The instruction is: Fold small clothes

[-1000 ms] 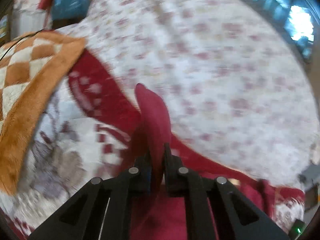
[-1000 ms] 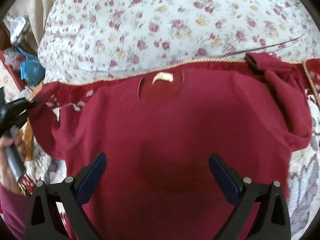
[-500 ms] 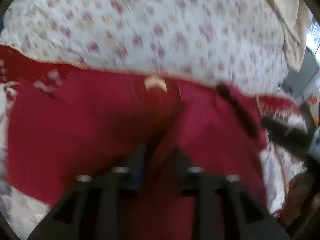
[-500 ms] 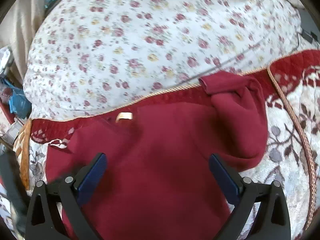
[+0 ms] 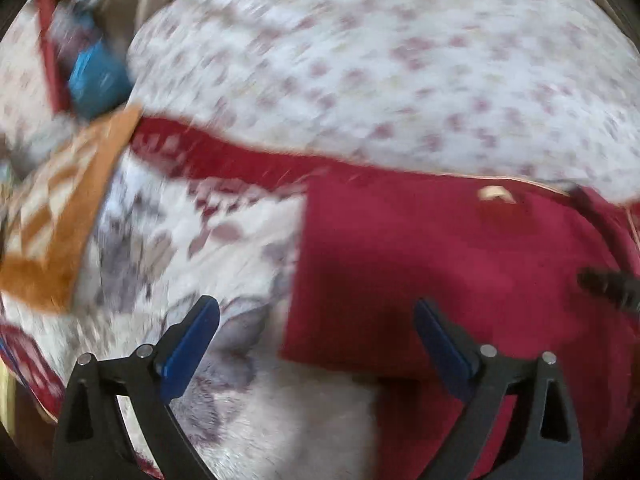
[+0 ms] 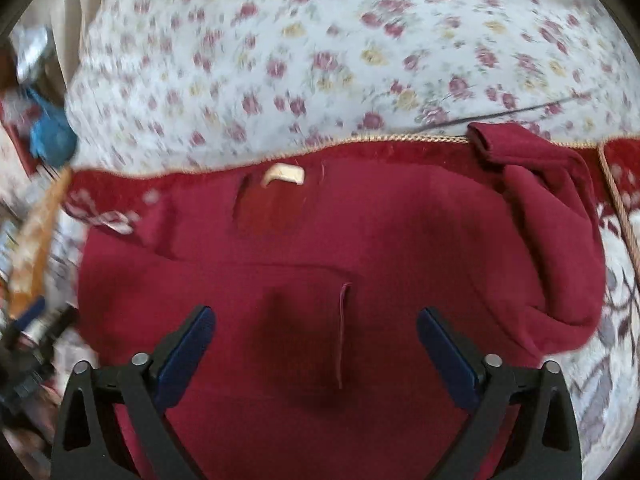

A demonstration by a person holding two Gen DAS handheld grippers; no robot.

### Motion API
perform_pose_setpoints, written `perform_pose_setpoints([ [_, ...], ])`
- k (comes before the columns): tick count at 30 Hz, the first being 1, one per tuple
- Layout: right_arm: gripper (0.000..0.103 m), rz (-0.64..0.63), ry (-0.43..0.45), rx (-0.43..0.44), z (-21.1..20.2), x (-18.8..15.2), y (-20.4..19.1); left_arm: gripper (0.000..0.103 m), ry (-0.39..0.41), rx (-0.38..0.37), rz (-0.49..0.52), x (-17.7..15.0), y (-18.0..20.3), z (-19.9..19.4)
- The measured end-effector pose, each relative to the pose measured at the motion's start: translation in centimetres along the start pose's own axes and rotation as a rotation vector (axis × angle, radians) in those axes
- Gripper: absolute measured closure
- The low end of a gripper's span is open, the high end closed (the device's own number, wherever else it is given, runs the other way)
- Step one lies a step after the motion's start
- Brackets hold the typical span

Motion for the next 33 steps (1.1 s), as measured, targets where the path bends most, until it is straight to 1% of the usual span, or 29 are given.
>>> perform_pose_setpoints([
  [1, 0.035, -0.009, -0.02, -0.022, 0.9, -0.4, 0.1, 0.006, -0.032, 0.007, -0.036, -0.2, -0.8, 0.9],
  [2, 0.036, -0.013, 0.024, -0.036, 0.9, -0.3, 0.1, 0.006, -0.055, 0.011, -0.064, -0.2, -1.4, 1.4],
  [3, 0.058, -0.019, 0.047, -0.041, 0.5, -0.2, -0.1, 0.006, -0.059, 0.004, -0.093, 0.0, -2.0, 1.6],
  [4, 0.09, -0.033, 0.053, -0.05, 0.1, 0.0, -0.3, 0.006, -0.05, 0.003, -0.113, 0.4, -2.5, 1.5],
  [5, 0.097, -0.041, 0.063, -0.036, -0.4, 0.4, -0.6, 0.006, -0.035, 0.015, -0.132, 0.8, -3.0, 1.4],
  [6, 0.097, -0.039, 0.085, -0.008, -1.3, 1.0, -0.9, 0.006, -0.022, 0.031, -0.15, 1.0, -3.6, 1.3],
  [7, 0.097, -0.048, 0.105, -0.004, -2.1, 1.5, -1.1, 0.006, -0.016, 0.046, -0.166, 1.1, -4.1, 1.2],
  [9, 0.097, -0.088, 0.159, -0.027, -3.9, 2.8, -1.2, 0.006, -0.022, 0.058, -0.193, 1.3, -4.7, 1.5],
  [12, 0.097, -0.106, 0.228, -0.103, -6.2, 4.3, 0.4, 0.006, -0.04, 0.055, -0.221, 0.9, -5.4, 1.8],
  [14, 0.097, -0.061, 0.236, -0.159, -6.9, 4.9, 2.6, 0.006, -0.045, 0.058, -0.228, 0.8, -5.6, 1.7],
  [16, 0.096, 0.001, 0.222, -0.215, -6.4, 4.9, 5.2, 0.006, -0.046, 0.054, -0.225, 0.8, -5.5, 1.8],
  [17, 0.095, 0.017, 0.193, -0.256, -5.6, 4.7, 6.5, 0.006, -0.05, 0.05, -0.217, 0.8, -5.3, 1.9],
  [18, 0.091, 0.017, 0.165, -0.274, -4.9, 4.4, 7.5, 0.006, -0.057, 0.045, -0.2, 0.7, -4.9, 2.1],
  [19, 0.073, 0.011, 0.097, -0.281, -3.6, 3.8, 7.9, 0.006, -0.063, 0.043, -0.182, 0.5, -4.6, 2.1],
  [20, 0.063, 0.013, 0.07, -0.267, -3.4, 3.6, 8.0, 0.006, -0.07, 0.04, -0.166, 0.4, -4.2, 2.2],
  [21, 0.047, 0.025, 0.077, -0.21, -3.6, 3.5, 7.1, 0.006, -0.083, 0.021, -0.142, 0.1, -3.6, 2.2],
  [22, 0.038, 0.027, 0.102, -0.175, -4.3, 3.4, 6.3, 0.006, -0.09, 0.004, -0.127, -0.1, -3.2, 2.1],
  [23, 0.033, 0.012, 0.135, -0.132, -4.9, 3.7, 4.6, 0.006, -0.095, -0.016, -0.111, -0.2, -2.7, 2.0],
  [24, 0.025, -0.029, 0.155, -0.072, -5.5, 3.9, 2.2, 0.006, -0.099, -0.037, -0.09, -0.4, -2.1, 1.8],
  [25, 0.024, -0.085, 0.154, 0.013, -5.7, 3.9, -0.7, 0.006, -0.103, -0.051, -0.069, -0.6, -1.5, 1.7],
  [27, 0.024, -0.188, 0.118, 0.158, -5.3, 3.4, -6.1, 0.006, -0.105, -0.061, -0.032, -0.7, -0.6, 1.7],
  [28, 0.024, -0.218, 0.11, 0.185, -5.0, 3.3, -7.6, 0.006, -0.107, -0.06, -0.02, -0.8, -0.2, 1.8],
  [29, 0.024, -0.251, 0.108, 0.191, -4.5, 3.4, -9.4, 0.006, -0.11, -0.056, -0.02, -0.8, 0.0, 2.0],
  [31, 0.024, -0.301, 0.123, 0.164, -3.1, 4.3, -11.9, 0.006, -0.123, -0.083, -0.035, -0.9, 0.5, 2.6],
  [33, 0.024, -0.315, 0.12, 0.183, -1.1, 5.7, -13.5, 0.006, -0.126, -0.096, -0.043, -0.8, 0.6, 2.7],
])
Point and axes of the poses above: each gripper's, at about its wrist camera, not at the fingertips, and z roughly the way its jaws point, y to its right, x to its top, the point moved 8 cm from there along z, roughly the way its jaws point, and after that the axes turned 1 degree about y, right-handed, at the moved point
